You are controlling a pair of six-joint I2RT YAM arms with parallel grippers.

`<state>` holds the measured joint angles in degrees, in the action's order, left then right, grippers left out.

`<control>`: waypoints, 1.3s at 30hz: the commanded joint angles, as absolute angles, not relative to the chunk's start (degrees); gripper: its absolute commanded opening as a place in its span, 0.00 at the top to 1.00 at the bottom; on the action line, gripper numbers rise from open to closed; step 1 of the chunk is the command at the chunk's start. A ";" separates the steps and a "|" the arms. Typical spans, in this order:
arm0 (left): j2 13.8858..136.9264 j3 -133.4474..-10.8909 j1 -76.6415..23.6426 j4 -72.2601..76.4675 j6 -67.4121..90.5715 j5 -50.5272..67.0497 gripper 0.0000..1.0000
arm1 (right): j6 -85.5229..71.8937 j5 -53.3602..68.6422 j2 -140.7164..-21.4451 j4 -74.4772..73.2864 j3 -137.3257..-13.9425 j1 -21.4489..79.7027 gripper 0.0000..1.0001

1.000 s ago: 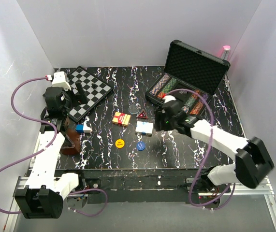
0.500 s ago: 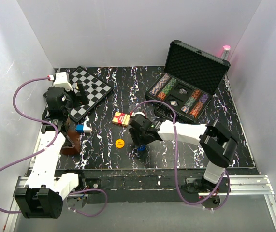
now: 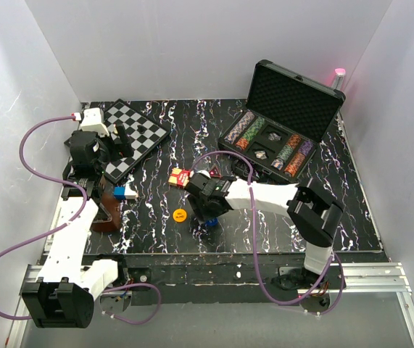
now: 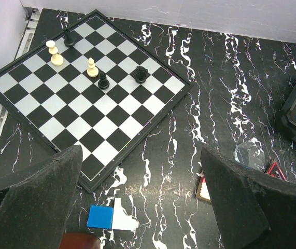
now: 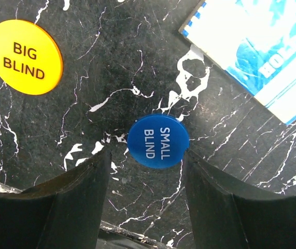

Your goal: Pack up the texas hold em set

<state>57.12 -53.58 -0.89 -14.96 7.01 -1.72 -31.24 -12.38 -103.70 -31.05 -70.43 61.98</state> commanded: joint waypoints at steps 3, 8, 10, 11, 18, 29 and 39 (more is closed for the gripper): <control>55.72 -53.26 -1.14 -14.33 5.98 -2.64 0.02 | -31.64 -14.15 -105.91 -34.19 -73.56 62.40 0.36; 55.72 -53.17 -1.14 -14.33 5.89 -2.72 0.02 | -31.82 -14.24 -106.61 -34.80 -74.18 62.49 0.36; 55.63 -53.26 -1.14 -14.33 5.89 -2.73 0.02 | -31.82 -14.33 -106.96 -35.07 -74.44 62.40 0.36; 55.63 -53.26 -1.14 -14.41 5.89 -2.90 0.02 | -31.90 -14.33 -107.14 -35.16 -74.53 62.40 0.36; 55.64 -53.26 -1.14 -14.41 5.80 -3.08 0.02 | -31.73 -14.33 -108.54 -35.95 -75.76 62.49 0.38; 55.63 -53.26 -1.14 -14.41 5.71 -3.08 0.02 | -32.17 -15.03 -109.77 -37.35 -76.64 62.23 0.39; 55.63 -53.26 -1.23 -14.50 5.63 -2.99 0.02 | -32.87 -16.52 -108.37 -37.18 -75.59 62.05 0.38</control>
